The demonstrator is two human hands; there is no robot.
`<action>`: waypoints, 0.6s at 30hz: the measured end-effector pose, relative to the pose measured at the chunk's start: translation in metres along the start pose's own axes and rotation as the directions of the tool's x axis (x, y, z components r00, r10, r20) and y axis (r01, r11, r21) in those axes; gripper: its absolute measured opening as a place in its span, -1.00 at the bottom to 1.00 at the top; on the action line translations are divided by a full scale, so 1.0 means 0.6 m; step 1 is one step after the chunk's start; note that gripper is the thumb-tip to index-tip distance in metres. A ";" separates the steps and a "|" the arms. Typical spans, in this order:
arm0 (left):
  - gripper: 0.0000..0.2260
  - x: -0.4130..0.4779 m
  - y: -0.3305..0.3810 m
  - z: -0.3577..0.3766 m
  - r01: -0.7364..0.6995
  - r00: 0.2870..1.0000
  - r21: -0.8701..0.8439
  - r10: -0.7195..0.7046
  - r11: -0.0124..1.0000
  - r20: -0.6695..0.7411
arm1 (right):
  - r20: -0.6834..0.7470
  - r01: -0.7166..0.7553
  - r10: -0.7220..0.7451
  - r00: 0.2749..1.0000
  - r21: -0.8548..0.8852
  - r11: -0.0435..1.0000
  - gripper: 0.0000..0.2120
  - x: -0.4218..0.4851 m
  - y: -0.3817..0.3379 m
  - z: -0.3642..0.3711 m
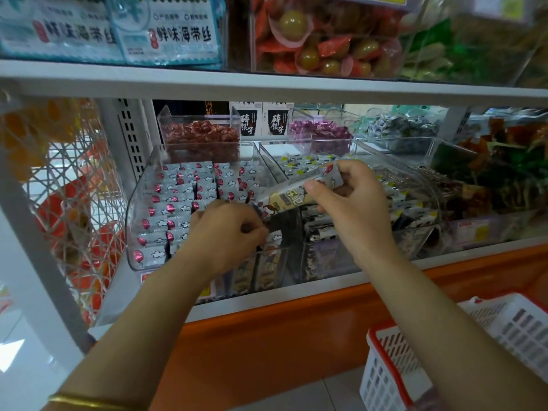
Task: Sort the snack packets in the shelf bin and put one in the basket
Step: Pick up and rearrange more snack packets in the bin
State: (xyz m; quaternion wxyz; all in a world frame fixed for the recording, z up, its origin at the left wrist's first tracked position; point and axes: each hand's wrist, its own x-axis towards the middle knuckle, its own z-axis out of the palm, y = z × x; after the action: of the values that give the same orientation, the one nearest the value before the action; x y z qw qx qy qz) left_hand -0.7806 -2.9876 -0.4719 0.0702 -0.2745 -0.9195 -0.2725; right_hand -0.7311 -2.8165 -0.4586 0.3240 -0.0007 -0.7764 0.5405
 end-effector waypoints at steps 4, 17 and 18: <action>-0.85 -0.003 -0.006 -0.011 -0.022 0.994 -0.122 0.035 0.992 0.102 | 0.061 0.161 -0.152 0.986 -0.177 0.971 -0.85 0.009 -0.013 0.005; -0.85 -0.008 -0.016 -0.028 -0.040 0.986 -0.052 0.048 0.998 0.157 | 0.665 0.643 -0.107 0.739 -0.650 0.405 -0.75 0.034 0.005 0.045; -0.85 -0.008 -0.019 -0.029 -0.034 0.989 -0.005 0.035 0.999 0.145 | 0.694 0.665 -0.076 0.716 -0.645 0.377 -0.74 0.034 0.005 0.044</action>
State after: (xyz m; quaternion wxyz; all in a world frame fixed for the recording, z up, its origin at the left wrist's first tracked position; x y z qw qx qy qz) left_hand -0.7828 -3.0073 -0.4637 0.0076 -0.3096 -0.9169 -0.2520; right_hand -0.7614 -2.8300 -0.4564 0.1536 0.1786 -0.9706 -0.0490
